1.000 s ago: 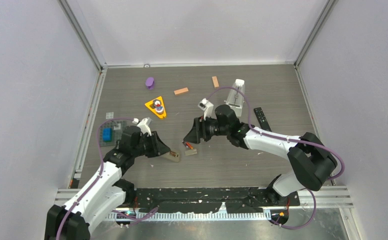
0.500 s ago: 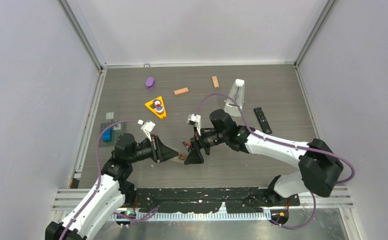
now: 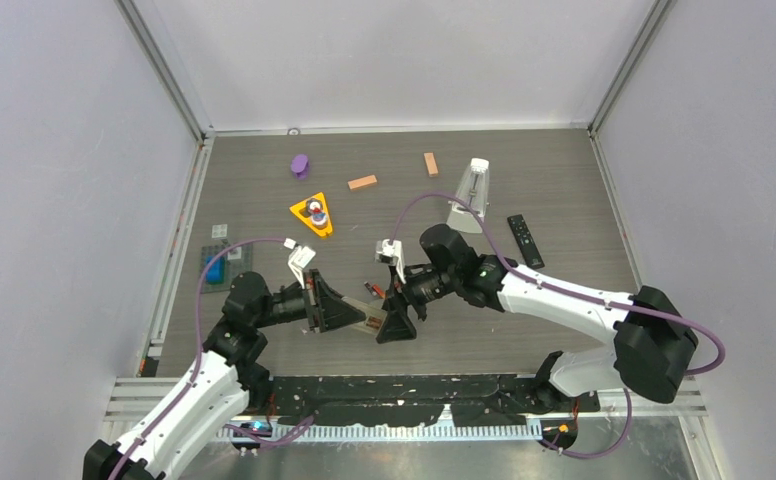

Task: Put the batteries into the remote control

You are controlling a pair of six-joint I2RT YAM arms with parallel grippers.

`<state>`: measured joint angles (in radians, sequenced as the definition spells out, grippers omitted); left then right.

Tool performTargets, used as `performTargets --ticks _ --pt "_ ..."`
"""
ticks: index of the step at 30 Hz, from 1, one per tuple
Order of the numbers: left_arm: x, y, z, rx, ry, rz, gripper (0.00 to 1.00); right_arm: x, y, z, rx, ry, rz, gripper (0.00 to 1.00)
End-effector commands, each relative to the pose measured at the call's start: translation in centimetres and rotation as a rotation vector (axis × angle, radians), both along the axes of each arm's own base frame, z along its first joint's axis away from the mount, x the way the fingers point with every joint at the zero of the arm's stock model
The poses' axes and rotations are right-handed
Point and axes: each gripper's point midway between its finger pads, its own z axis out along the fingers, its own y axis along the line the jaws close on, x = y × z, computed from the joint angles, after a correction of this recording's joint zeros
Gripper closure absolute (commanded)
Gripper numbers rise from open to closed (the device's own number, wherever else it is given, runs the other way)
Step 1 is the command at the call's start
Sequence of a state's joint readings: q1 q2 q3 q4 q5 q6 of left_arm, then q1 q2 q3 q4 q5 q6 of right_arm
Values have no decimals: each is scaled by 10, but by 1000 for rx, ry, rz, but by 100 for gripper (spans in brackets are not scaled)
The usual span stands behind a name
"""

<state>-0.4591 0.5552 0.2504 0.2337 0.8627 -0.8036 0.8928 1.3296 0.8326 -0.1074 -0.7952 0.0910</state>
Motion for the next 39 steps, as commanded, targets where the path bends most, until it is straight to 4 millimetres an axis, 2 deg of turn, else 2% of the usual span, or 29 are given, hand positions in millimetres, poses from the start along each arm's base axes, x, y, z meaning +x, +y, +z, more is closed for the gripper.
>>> performTargets --ticks 1,2,7,8,10,12,15,18,23,26,29,33,36,38,39 --pt "-5 -2 25 -56 -94 -37 100 -12 13 18 62 -12 82 17" --pt "-5 -2 25 -57 -95 -38 100 -17 15 20 67 16 90 20" --pt "-7 -3 29 -68 -95 -48 98 -28 24 22 94 140 140 53" --pt "-7 -3 30 -70 -96 -46 96 -29 25 23 101 158 141 57" --pt "-8 -2 32 -77 -99 -44 87 -28 28 26 116 164 128 66" --pt "-6 -2 36 -86 -103 -31 71 -26 30 32 132 168 104 76" --pt "-1 0 43 -109 -94 16 51 -16 37 39 153 189 20 87" --pt "20 6 45 -133 -1 168 42 -7 43 51 230 208 -57 93" --pt "38 16 53 -206 68 316 43 1 50 71 330 324 -152 93" --pt "40 21 67 -289 54 351 44 6 52 80 387 356 -187 93" --pt "46 26 71 -315 66 397 52 11 56 81 402 412 -221 93" --pt "49 25 71 -312 77 402 56 16 63 88 428 475 -236 90" --pt "52 25 72 -318 78 410 69 18 66 89 436 514 -233 89" --pt "54 25 75 -321 70 416 85 19 67 84 427 528 -236 87" --pt "56 25 74 -319 70 425 89 19 67 81 421 533 -241 86"
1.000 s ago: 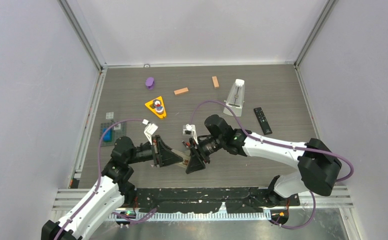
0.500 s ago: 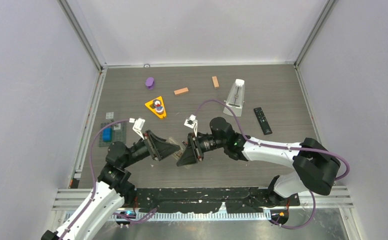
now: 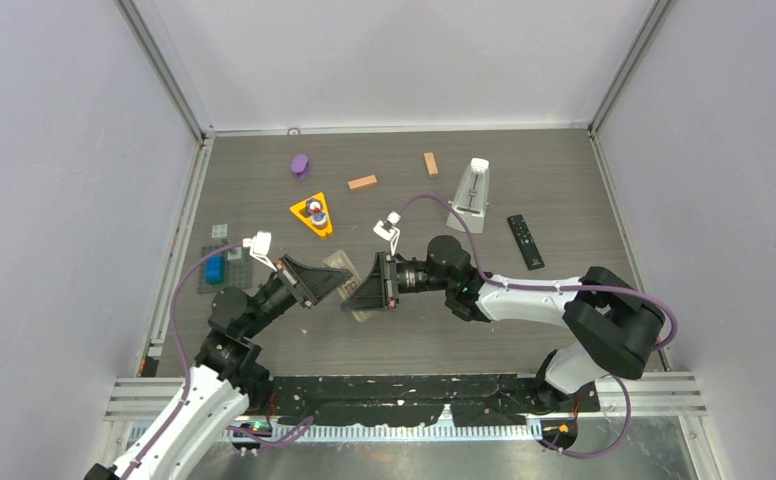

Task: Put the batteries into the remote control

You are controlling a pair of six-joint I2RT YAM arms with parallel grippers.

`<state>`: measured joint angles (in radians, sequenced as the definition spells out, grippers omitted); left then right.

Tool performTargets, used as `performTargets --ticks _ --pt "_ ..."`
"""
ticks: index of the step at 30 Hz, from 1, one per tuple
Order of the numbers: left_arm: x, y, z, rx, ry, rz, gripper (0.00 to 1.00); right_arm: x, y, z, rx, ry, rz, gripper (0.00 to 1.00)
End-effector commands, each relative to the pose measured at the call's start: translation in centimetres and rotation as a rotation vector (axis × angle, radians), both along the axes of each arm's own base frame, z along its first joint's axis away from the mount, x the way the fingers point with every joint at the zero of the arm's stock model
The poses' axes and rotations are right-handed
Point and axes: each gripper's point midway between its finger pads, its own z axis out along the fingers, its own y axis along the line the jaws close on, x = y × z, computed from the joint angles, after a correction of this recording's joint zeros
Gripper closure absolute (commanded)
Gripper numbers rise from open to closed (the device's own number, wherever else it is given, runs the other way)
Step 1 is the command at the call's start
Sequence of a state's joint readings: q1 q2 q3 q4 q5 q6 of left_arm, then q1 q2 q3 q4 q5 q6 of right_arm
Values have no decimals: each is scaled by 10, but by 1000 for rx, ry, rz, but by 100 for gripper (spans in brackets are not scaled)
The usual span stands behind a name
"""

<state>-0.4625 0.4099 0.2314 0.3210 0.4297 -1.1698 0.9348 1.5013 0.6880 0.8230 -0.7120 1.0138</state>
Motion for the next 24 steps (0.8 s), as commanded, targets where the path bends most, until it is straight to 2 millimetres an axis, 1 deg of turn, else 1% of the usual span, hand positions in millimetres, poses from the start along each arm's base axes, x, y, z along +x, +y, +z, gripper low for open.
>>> performTargets --ticks 1,2,3,4,5,6,7,8,9,10,11,12,13,14,15,16,17,18,19,20,21,22,23,24 --pt "5 2 20 -21 -85 32 94 9 6 20 74 25 -38 85" --pt "6 3 19 -11 -92 38 99 9 5 19 72 25 -43 82" --pt "7 3 18 -1 -96 43 100 11 4 18 70 18 -49 79" --pt "8 4 18 11 -99 51 100 12 3 15 54 23 -56 71" --pt "10 5 15 30 -100 65 100 14 1 17 55 1 -71 65" --pt "13 7 11 56 -93 86 100 16 0 11 23 8 -82 54" --pt "15 10 10 81 -97 109 100 22 -3 13 18 -22 -112 50" --pt "18 14 6 118 -95 137 100 24 -5 3 -23 -33 -127 42" --pt "23 22 -1 167 -71 186 100 31 -11 -1 -54 -33 -169 36" --pt "28 30 -6 212 -56 236 100 38 -15 -5 -73 -58 -211 34" --pt "33 40 -14 267 -32 295 100 42 -23 -9 -108 -59 -238 31" --pt "38 52 -21 320 -2 361 100 50 -27 -14 -142 -98 -287 31" --pt "40 62 -27 367 9 406 100 52 -35 -24 -212 -92 -309 30" --pt "43 73 -30 419 9 460 100 62 -40 -33 -262 -142 -359 31" --pt "44 81 -33 450 17 494 100 63 -46 -45 -342 -137 -372 32" --pt "46 89 -36 479 29 530 100 73 -51 -53 -392 -176 -417 34" --pt "47 95 -39 502 45 559 100 75 -53 -65 -456 -173 -423 40" --pt "47 99 -42 523 54 577 100 82 -55 -80 -522 -197 -445 43" --pt "48 102 -42 538 54 587 100 87 -54 -82 -561 -202 -455 53" --pt "48 104 -44 548 62 595 100 92 -53 -97 -620 -217 -464 57" --pt "49 105 -45 554 68 601 100 95 -49 -95 -641 -233 -461 65" --pt "49 105 -46 558 71 602 100 96 -44 -107 -679 -240 -456 68" --pt "50 105 -48 560 75 602 100 100 -38 -103 -690 -262 -464 71" --pt "50 105 -49 561 82 603 100 96 -32 -114 -722 -269 -446 72"
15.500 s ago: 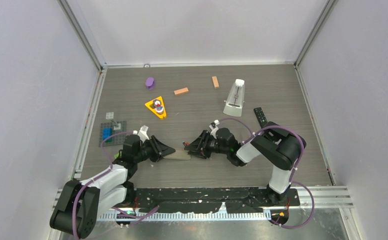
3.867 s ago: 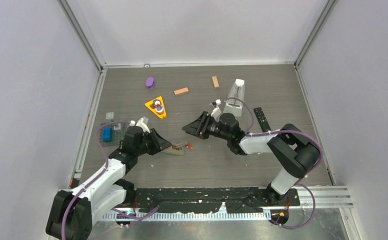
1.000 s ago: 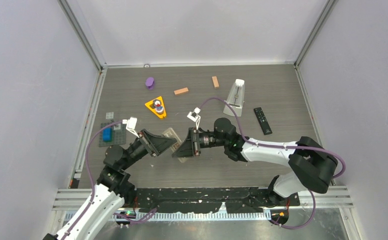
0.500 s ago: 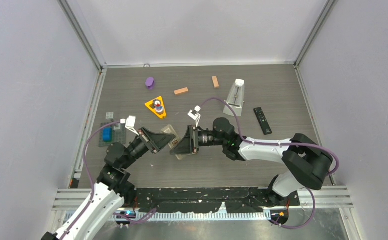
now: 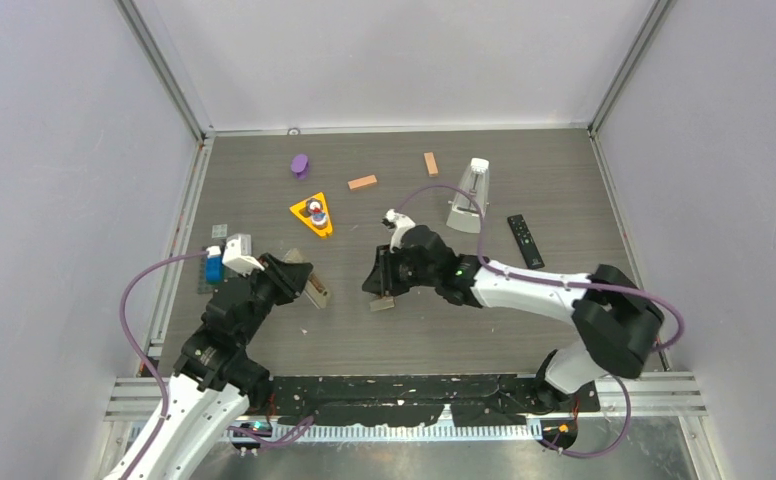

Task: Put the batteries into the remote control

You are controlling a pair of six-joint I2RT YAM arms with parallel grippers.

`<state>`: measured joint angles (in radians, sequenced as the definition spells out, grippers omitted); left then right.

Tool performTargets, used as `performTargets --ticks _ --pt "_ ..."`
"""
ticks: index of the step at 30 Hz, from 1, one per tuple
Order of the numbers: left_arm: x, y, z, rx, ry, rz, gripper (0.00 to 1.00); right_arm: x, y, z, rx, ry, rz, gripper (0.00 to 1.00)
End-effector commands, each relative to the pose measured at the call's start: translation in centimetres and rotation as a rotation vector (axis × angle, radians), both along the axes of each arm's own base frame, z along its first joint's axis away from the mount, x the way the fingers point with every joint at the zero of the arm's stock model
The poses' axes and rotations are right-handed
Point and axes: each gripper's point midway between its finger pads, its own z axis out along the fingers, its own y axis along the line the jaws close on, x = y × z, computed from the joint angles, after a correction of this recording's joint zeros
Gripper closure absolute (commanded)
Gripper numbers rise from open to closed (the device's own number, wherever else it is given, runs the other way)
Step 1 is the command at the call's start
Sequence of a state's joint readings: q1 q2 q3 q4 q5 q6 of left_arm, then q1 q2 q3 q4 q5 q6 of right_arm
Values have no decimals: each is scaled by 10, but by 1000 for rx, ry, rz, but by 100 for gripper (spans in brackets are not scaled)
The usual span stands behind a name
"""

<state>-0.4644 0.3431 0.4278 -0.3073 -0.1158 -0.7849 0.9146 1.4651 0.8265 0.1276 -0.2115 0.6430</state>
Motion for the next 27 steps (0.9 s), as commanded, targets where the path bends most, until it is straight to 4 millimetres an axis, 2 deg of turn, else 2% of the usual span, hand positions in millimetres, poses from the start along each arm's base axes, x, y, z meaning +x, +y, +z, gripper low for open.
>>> performTargets --ticks 1,4,6,9,14,21,27 --pt "5 17 -2 67 7 81 100 17 8 -21 -209 -103 -29 73" --pt "7 17 -9 69 25 91 100 19 31 -32 -240 -104 -6 75" --pt "7 18 -11 73 30 95 100 24 36 -44 -294 -110 -22 76" --pt "8 20 -12 79 37 107 100 27 33 -70 -392 -101 -39 76" --pt "10 19 -16 67 37 109 100 25 -2 -100 -594 -80 -62 76" --pt "11 11 -22 52 56 80 100 25 -47 -103 -708 -104 -130 77" --pt "9 9 -22 49 58 69 100 37 -61 -102 -729 -104 -183 77"
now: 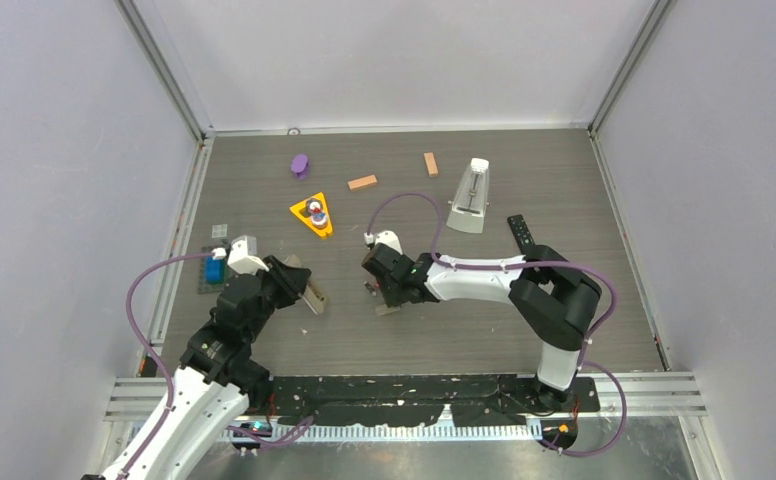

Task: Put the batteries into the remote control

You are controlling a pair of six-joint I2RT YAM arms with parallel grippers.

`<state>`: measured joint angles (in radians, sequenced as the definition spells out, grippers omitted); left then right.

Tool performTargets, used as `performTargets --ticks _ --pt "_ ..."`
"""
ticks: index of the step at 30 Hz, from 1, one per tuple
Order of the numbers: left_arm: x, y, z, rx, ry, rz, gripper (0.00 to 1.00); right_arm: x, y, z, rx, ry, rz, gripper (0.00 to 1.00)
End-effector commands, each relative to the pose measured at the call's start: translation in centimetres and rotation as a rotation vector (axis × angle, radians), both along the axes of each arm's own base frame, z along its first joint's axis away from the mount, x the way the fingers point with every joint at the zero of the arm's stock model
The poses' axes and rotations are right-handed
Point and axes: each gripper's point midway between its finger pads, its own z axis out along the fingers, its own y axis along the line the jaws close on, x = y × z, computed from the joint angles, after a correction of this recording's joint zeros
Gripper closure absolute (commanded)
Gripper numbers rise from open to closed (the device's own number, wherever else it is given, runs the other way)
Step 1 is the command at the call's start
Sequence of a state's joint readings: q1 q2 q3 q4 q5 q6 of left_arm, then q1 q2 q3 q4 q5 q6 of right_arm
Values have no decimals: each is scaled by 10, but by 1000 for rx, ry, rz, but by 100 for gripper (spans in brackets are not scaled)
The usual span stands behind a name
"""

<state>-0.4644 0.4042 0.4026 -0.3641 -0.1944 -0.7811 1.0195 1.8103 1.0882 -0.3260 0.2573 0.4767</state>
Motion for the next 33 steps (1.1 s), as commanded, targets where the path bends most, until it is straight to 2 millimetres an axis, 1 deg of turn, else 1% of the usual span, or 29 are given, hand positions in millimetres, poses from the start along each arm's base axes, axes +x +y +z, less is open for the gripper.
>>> performTargets --ticks 1,4,6,7,8,9,10,11,12,13,14,15,16,17,18,19,24,28,33 --pt "5 -5 17 -38 -60 -7 100 14 -17 14 -27 -54 -49 77" --pt "5 -5 18 -38 -63 -12 100 16 -9 28 15 -72 -6 76" --pt "4 -5 17 -36 -62 -14 100 18 -4 41 43 -94 31 73" --pt "5 -5 17 -35 -61 -13 100 21 -1 49 59 -108 45 68" --pt "5 -5 17 -35 -60 -13 100 23 0 52 56 -115 79 66" --pt "5 -5 16 -34 -59 -12 100 27 2 56 46 -131 114 61" --pt "5 -5 16 -34 -59 -12 100 29 3 54 40 -125 133 59" --pt "5 -5 17 -32 -60 -12 100 31 6 58 31 -132 171 54" --pt "5 -5 17 -31 -63 -12 100 35 5 52 14 -121 183 52" --pt "5 -4 18 -28 -63 -11 100 37 8 55 13 -113 217 50" --pt "5 -4 18 -26 -63 -10 100 40 7 48 -3 -95 224 48" --pt "5 -4 18 -25 -64 -9 100 40 11 49 -1 -84 258 48" --pt "5 -3 18 -23 -64 -9 100 41 11 43 -10 -67 270 47" --pt "5 -3 18 -23 -65 -8 100 41 15 44 -4 -62 297 47" --pt "5 -3 19 -23 -65 -7 100 41 15 41 -8 -54 306 47" --pt "6 -3 19 -22 -65 -7 100 41 18 42 -2 -52 322 47" --pt "6 -4 17 -20 -58 -6 100 38 23 34 0 -18 362 53" --pt "8 -3 16 -15 -52 -1 100 31 27 26 11 23 407 52" --pt "8 -3 14 -15 -45 1 100 34 28 27 12 13 390 52"
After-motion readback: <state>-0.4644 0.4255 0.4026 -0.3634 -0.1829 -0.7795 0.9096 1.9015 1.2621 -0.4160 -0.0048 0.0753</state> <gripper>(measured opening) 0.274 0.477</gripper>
